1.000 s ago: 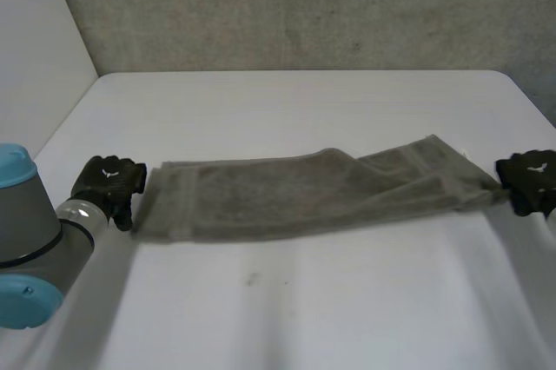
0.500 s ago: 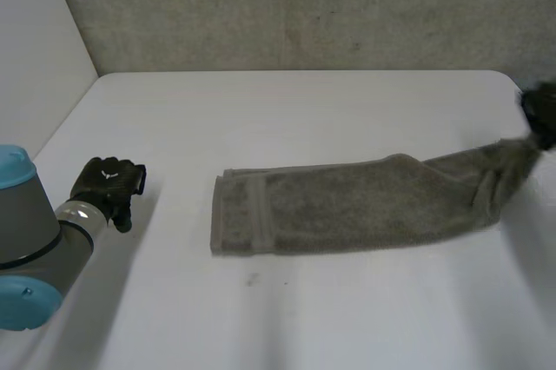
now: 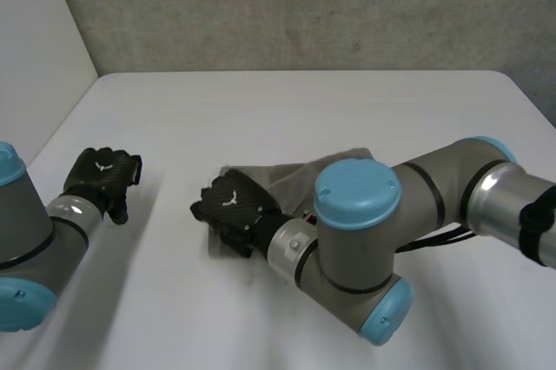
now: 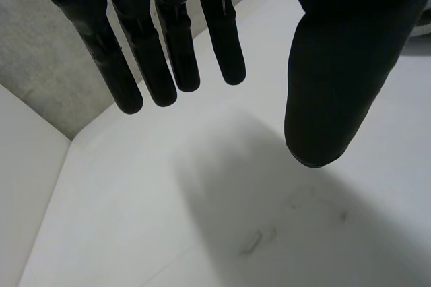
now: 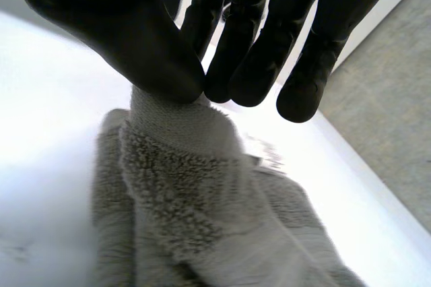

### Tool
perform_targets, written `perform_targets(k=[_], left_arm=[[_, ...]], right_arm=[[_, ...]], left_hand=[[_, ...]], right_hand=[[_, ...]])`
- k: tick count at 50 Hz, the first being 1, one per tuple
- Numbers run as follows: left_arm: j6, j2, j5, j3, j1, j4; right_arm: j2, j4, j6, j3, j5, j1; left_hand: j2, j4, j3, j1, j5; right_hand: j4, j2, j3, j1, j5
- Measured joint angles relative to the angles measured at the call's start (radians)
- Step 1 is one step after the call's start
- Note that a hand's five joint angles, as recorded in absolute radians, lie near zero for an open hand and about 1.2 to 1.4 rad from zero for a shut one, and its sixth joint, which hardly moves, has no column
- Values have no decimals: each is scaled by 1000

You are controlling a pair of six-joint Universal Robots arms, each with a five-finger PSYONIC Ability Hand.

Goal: Fold the towel.

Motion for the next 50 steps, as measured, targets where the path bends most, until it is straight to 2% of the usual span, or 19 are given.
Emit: perform_targets(k=[8, 9, 10, 11, 12, 14, 16, 22, 29, 37, 43, 50], left_arm=[[-45, 13, 1, 18, -9, 3], [-58, 14, 1, 27, -12, 3], [-63, 15, 1, 31, -13, 3], [-74, 15, 0, 40, -17, 3], [-79, 15, 0, 44, -19, 3], [-97, 16, -1, 62, -31, 2], [-108, 16, -2, 72, -42, 2], [-153, 18, -5, 107, -104, -1], [-244, 14, -6, 176, -235, -6], [-347, -90, -9, 295, -383, -12], [-392, -206, -21, 395, -451, -43], [-423, -274, -31, 445, -478, -114]], right_arm=[[-13, 4, 28, -1, -5, -3], [-20, 3, 40, -4, -5, -5], [-22, 3, 45, -6, -5, -6], [-25, 4, 54, -10, -5, -7], [-27, 6, 58, -12, -5, -8], [-34, 17, 69, -18, -3, -11], [-45, 32, 76, -20, 1, -15], [-142, 87, 115, 15, 36, -78], [-302, 115, 182, 161, 93, -272], [-355, 109, 181, 349, 99, -439], [-346, 73, 165, 444, 88, -476], [-331, -38, 122, 536, 80, -465]], left_hand=[[-40, -39, -40, -40, -40], [-50, -48, -50, -49, -49], [-53, -52, -53, -53, -53], [-58, -58, -58, -57, -59], [-60, -59, -60, -59, -61], [-67, -67, -67, -67, -68], [-74, -74, -74, -73, -75], [-96, -96, -95, -94, -97], [-100, -100, -99, -99, -102], [-100, -100, -99, -99, -102], [-100, -100, -99, -99, -102], [-100, -100, -99, -99, -102]], right_hand=[[-37, -36, -35, -48, -39], [-210, -214, -203, -205, -219], [-295, -303, -288, -291, -288], [-508, -546, -503, -533, -531], [-606, -628, -601, -614, -636], [-951, -974, -948, -958, -1003], [-1062, -1067, -1058, -1056, -1108], [-1084, -1086, -1088, -1102, -1116], [-1084, -1086, -1088, -1102, -1116], [-1084, -1086, -1088, -1105, -1116], [-1084, -1086, -1088, -1105, -1116], [-1084, -1086, -1088, -1105, -1116]])
